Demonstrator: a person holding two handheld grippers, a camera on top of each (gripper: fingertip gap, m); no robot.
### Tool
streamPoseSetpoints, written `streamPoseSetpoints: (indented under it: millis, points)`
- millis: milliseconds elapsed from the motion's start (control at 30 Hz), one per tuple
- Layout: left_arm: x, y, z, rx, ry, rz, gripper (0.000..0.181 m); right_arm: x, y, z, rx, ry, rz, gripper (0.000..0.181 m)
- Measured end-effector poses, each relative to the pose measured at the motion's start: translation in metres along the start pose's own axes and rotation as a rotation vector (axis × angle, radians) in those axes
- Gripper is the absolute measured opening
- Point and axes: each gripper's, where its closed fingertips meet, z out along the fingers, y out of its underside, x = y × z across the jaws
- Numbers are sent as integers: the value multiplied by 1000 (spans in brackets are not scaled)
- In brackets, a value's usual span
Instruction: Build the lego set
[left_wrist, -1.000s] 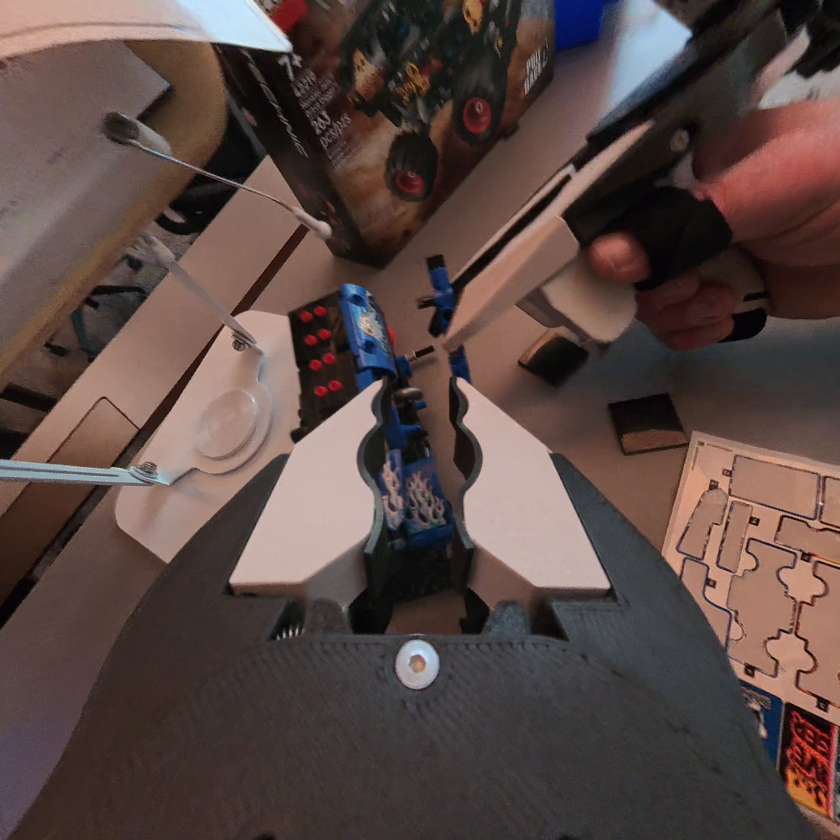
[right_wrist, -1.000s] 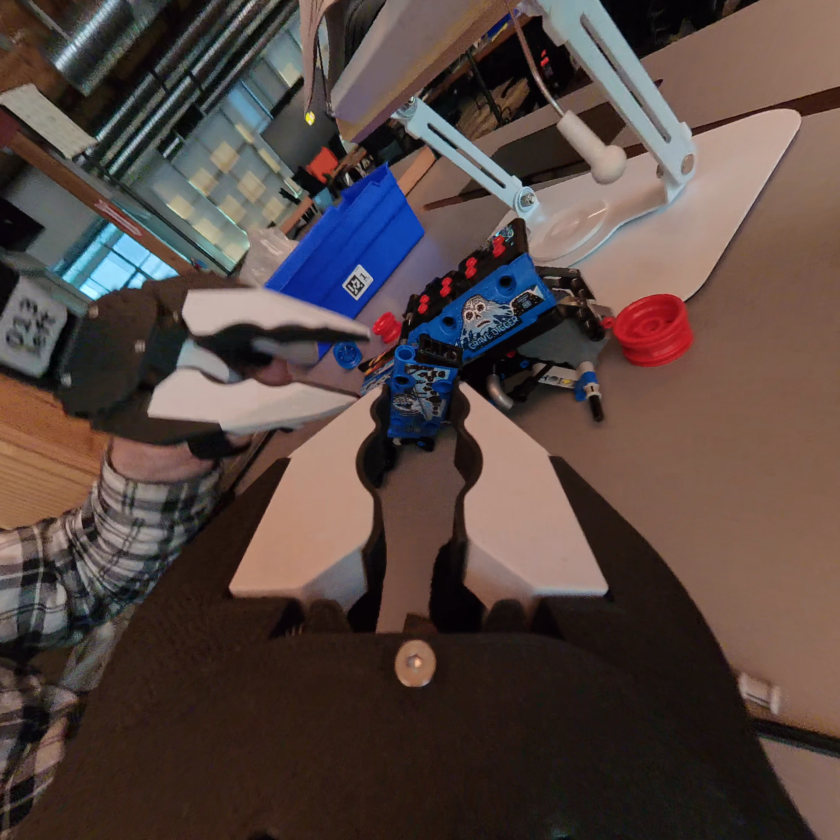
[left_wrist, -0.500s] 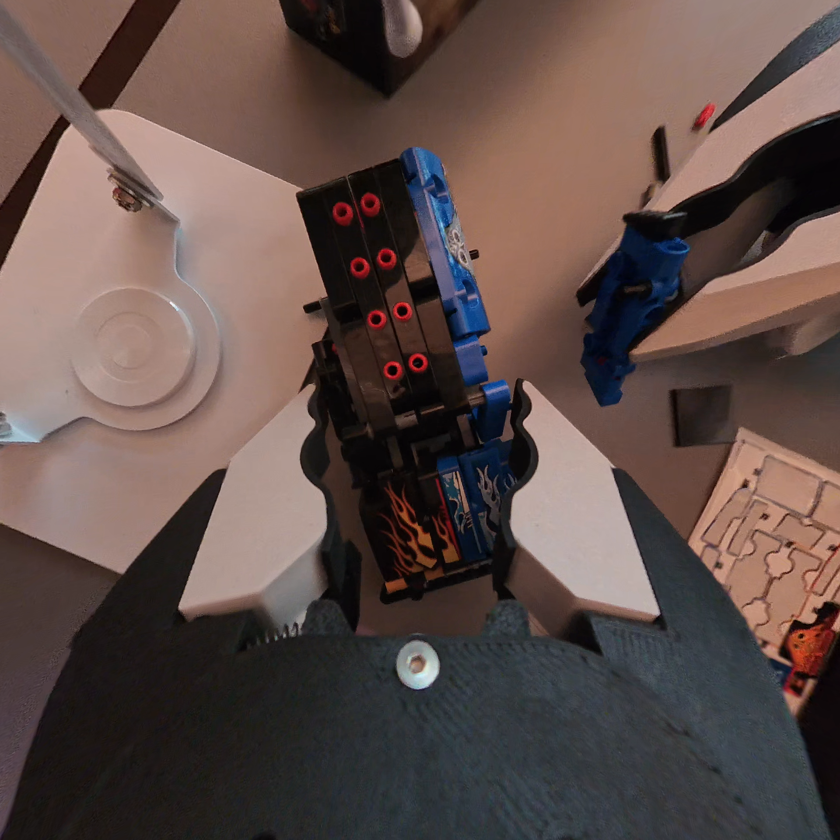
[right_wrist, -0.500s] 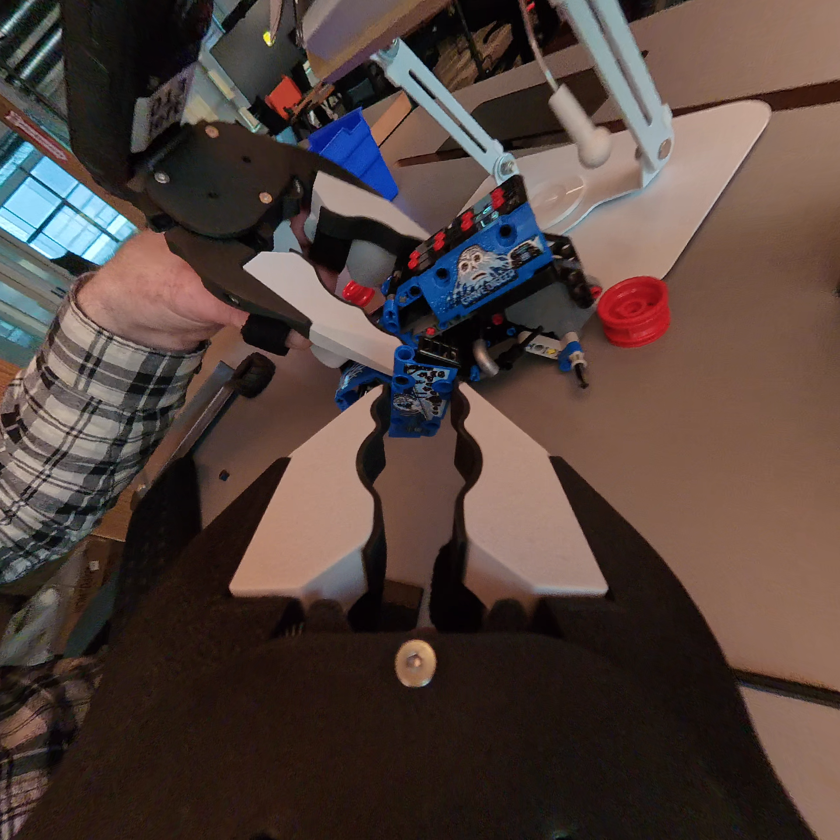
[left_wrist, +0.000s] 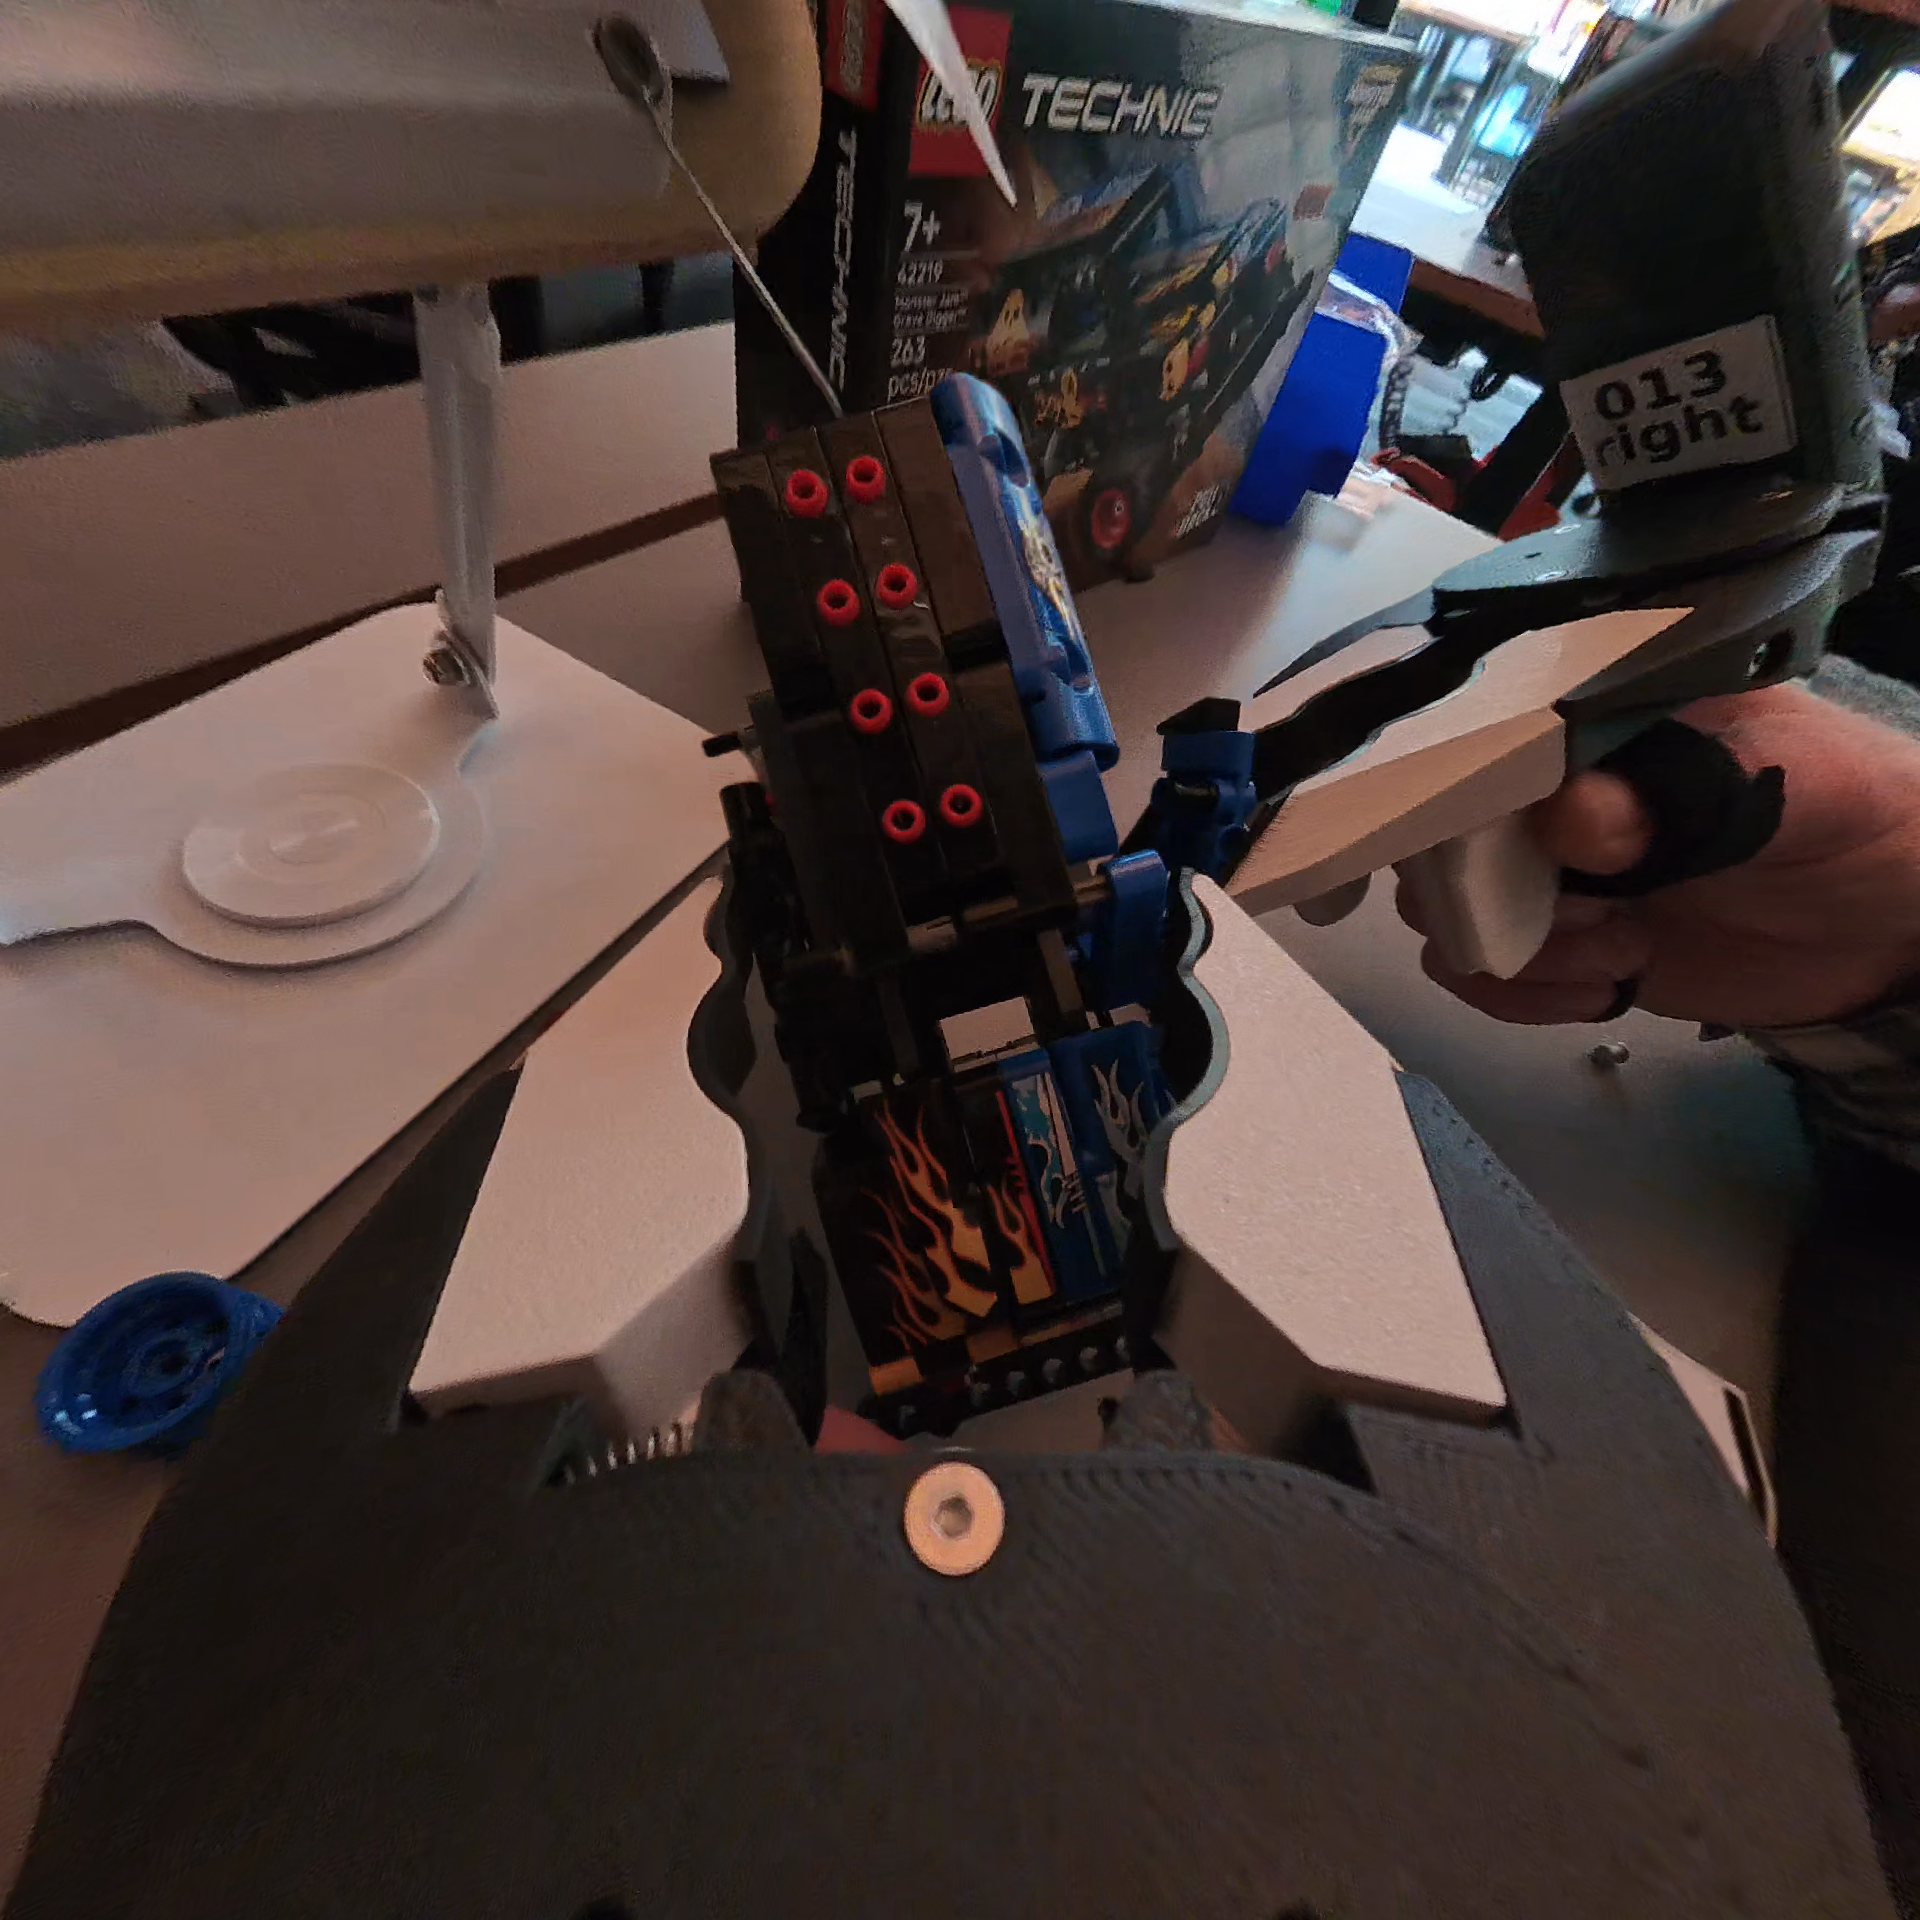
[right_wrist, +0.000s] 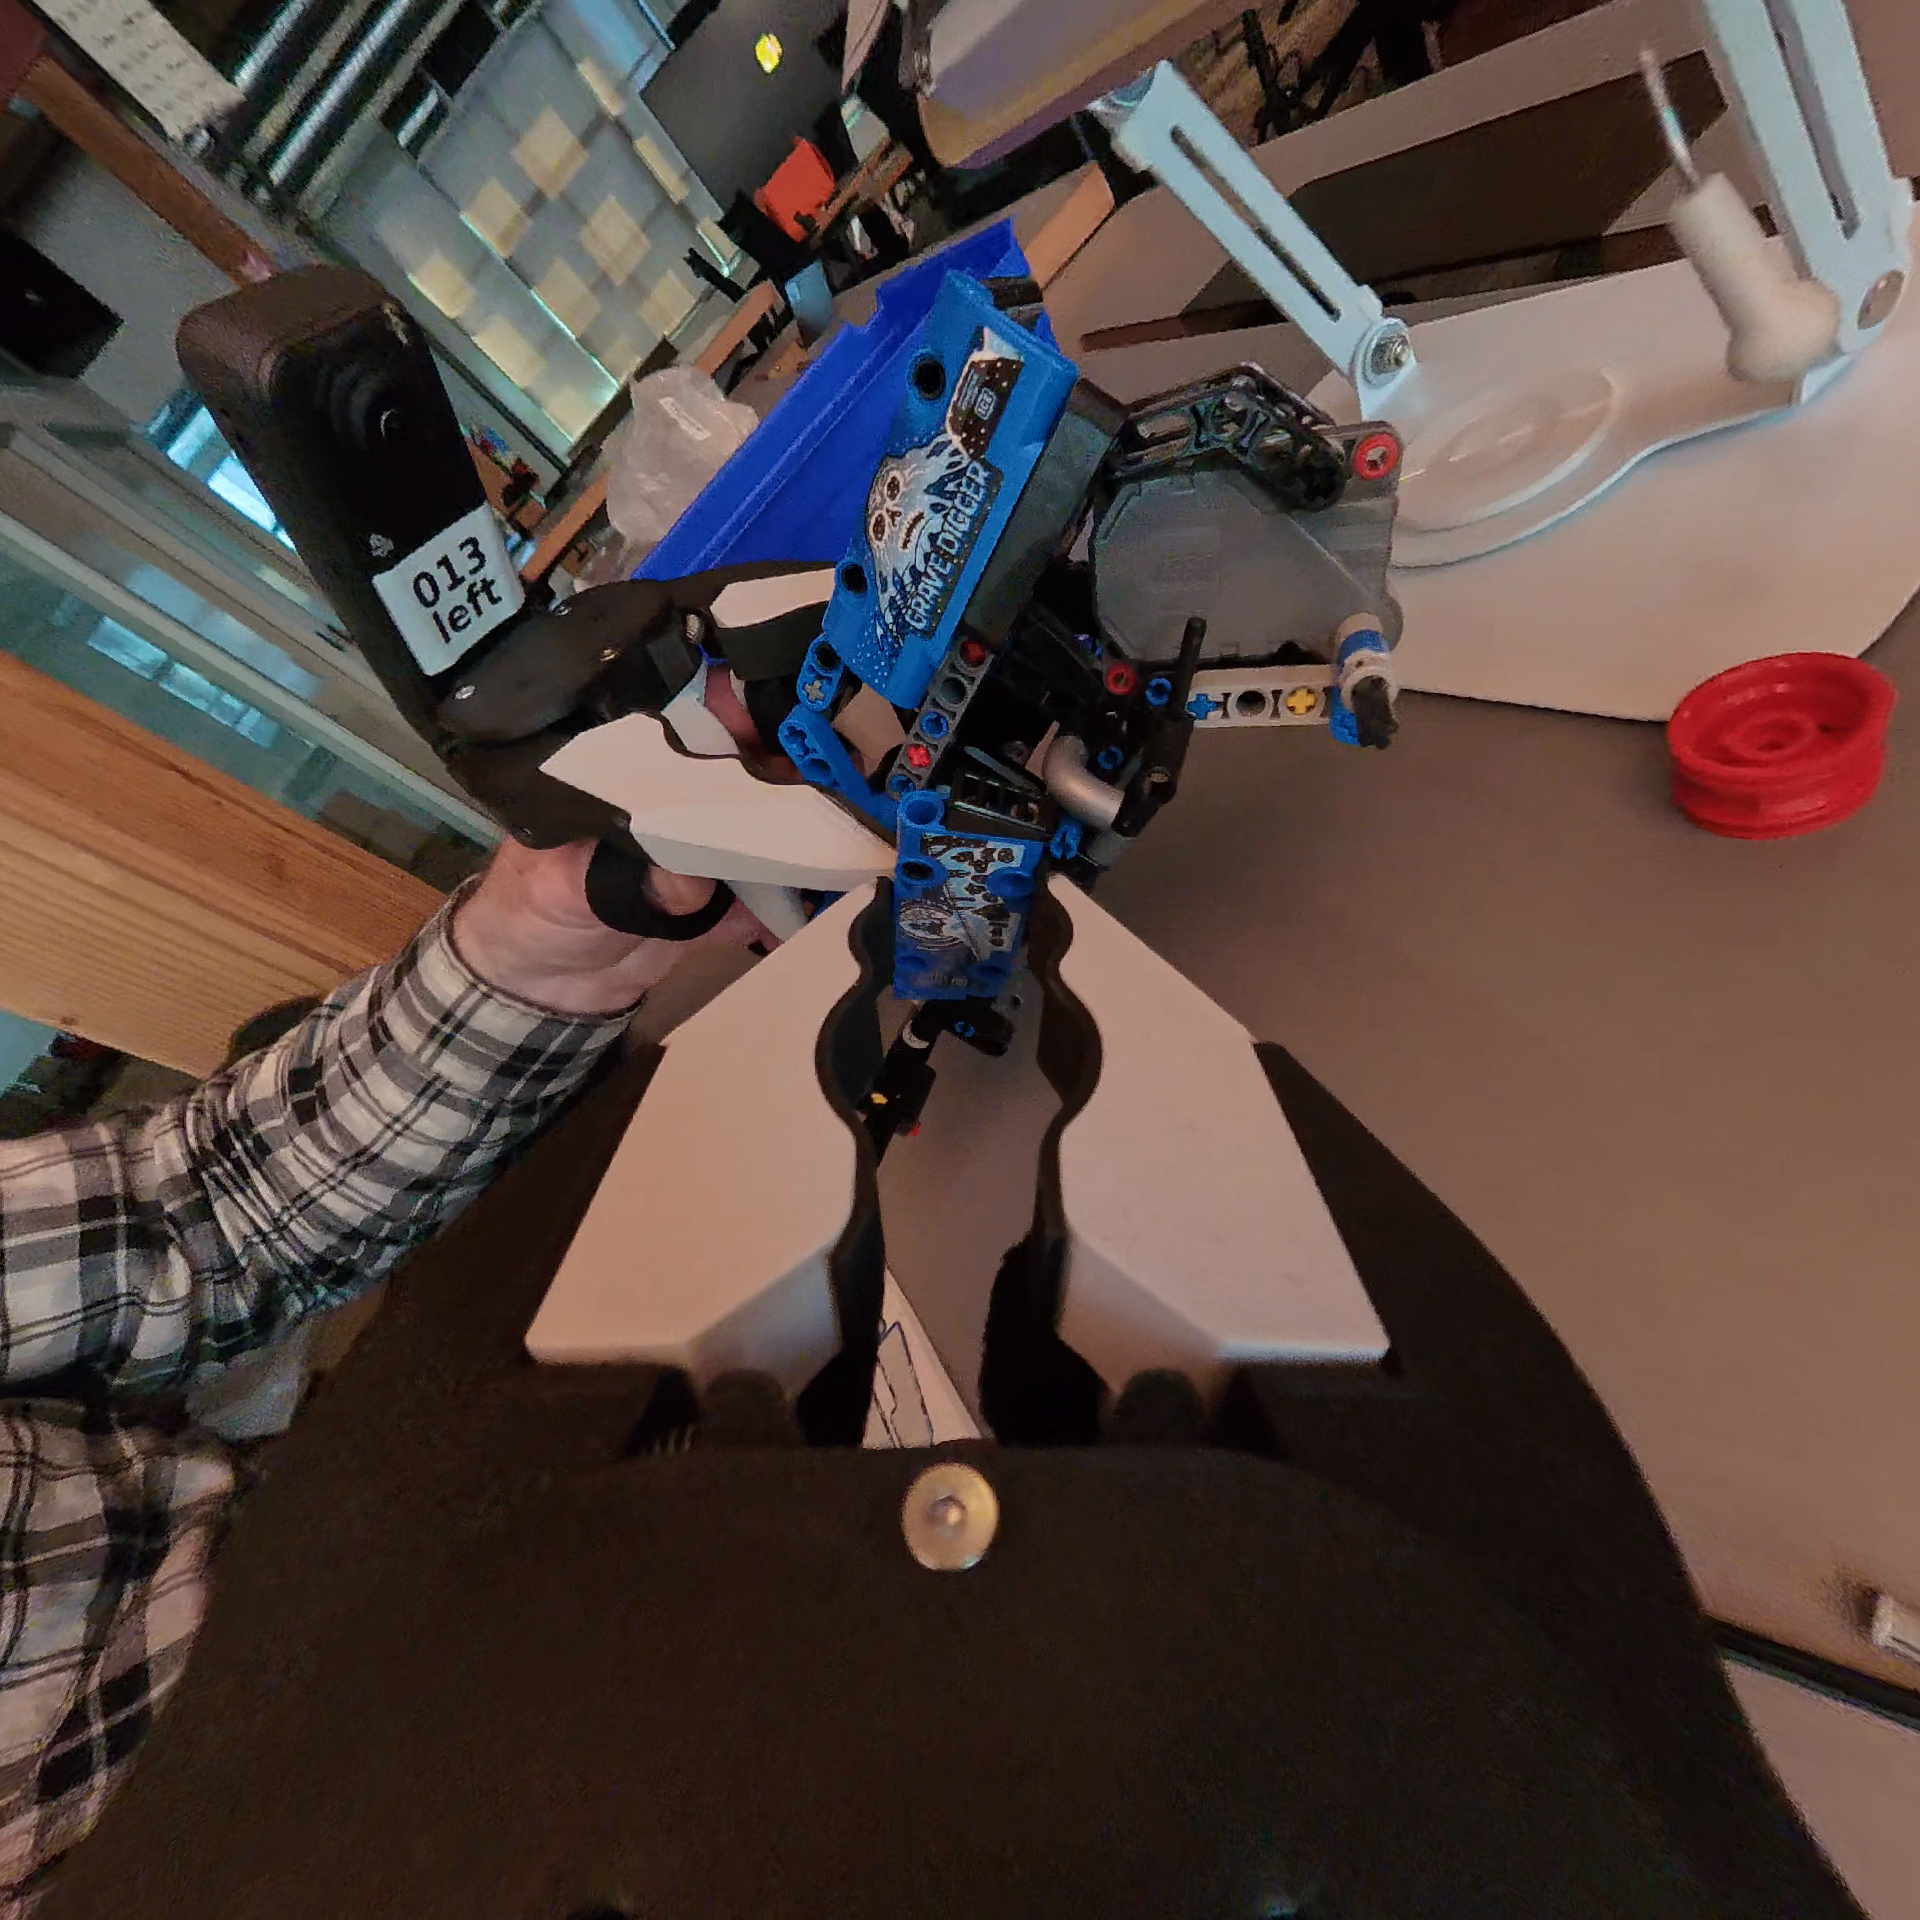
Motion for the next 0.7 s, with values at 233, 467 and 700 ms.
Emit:
streamPoseSetpoints:
  millis: [233, 467, 700]
  points:
    - [8, -3, -7, 95, -3, 132, 79, -10, -2, -4, -23, -46, 50, 23]
    - [10, 4, -8, 106, -88, 313, 78, -8, 6, 1, -55, -47, 56, 22]
    - [6, 9, -10, 109, -90, 235, 75, -5, 5, 6, -8, -61, 103, 22]
